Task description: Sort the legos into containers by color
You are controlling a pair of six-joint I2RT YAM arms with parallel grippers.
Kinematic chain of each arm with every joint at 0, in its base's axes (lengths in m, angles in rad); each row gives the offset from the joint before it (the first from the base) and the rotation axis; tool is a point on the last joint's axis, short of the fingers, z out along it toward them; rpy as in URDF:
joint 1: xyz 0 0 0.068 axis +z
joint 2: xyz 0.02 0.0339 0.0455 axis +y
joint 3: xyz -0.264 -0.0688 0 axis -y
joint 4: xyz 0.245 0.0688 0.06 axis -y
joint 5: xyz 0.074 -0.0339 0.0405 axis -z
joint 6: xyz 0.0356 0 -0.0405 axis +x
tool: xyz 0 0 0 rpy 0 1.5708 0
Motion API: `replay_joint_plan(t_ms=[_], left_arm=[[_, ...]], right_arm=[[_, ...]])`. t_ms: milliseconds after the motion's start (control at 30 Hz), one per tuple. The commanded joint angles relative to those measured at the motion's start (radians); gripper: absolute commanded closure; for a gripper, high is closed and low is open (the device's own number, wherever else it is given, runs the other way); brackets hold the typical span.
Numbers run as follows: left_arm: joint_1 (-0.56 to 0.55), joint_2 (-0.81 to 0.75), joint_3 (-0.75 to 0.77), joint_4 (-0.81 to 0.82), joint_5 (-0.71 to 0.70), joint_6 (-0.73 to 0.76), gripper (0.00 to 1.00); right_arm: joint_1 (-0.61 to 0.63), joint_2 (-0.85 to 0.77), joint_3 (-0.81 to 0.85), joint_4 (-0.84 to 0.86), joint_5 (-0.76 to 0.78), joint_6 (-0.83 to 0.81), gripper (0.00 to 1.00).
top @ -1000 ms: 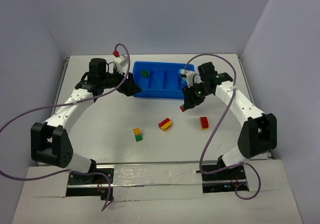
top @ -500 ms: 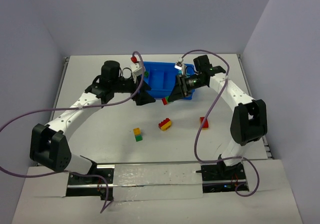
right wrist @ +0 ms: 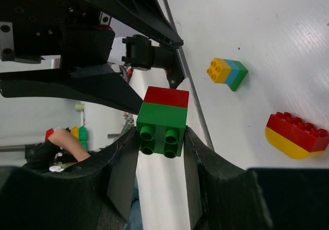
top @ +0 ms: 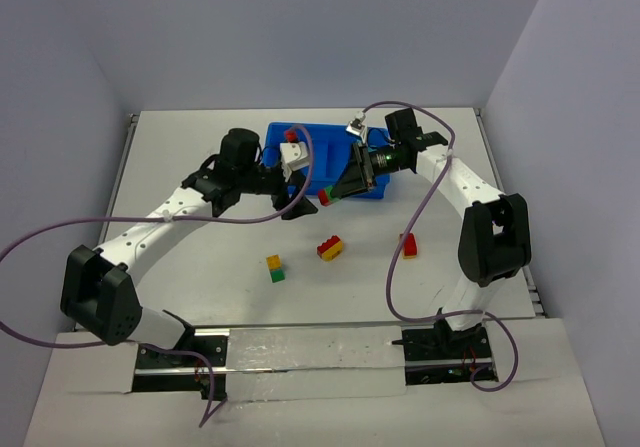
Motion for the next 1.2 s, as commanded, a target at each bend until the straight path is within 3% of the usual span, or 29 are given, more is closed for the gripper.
replay_joint_plan(t_ms=[0,300,400,633,800,933,1167], left_arm=[[-0.031,0.012,0.068,-0.003,-0.035,0.036,0.19],[-0.092,0.041,0.103,-0.017,-0.076,0.056,0.25],[-0.097,0.046,0.104,-0.016,-0.087,0.056,0.33],[-0.101,0.054,0.100,-0.008,-0.138,0.053,0.65],[-0.100,0.053,0.098,-0.003,-0.154,0.049,0.78],[-0.100,0.053,0.092,-0.009,-0.160,0.053,0.97],[-0.098,0.020,0.009,-0.035,-0.168,0.102,1.00]], right_arm=[[-0.001,-0.004,0.013,0.059,-0.057,0.051,1.00],[-0.001,-0.008,0.011,0.072,-0.062,0.066,1.00],[-0.003,-0.013,0.007,0.073,-0.065,0.067,1.00],[-0.003,-0.024,-0.006,0.074,-0.073,0.068,1.00],[-0.005,-0.026,-0.017,0.078,-0.072,0.072,1.00],[-0.033,-0.016,-0.011,0.078,-0.069,0.078,1.00],[-0.121,-0.020,-0.001,0.057,-0.070,0.061,1.00]])
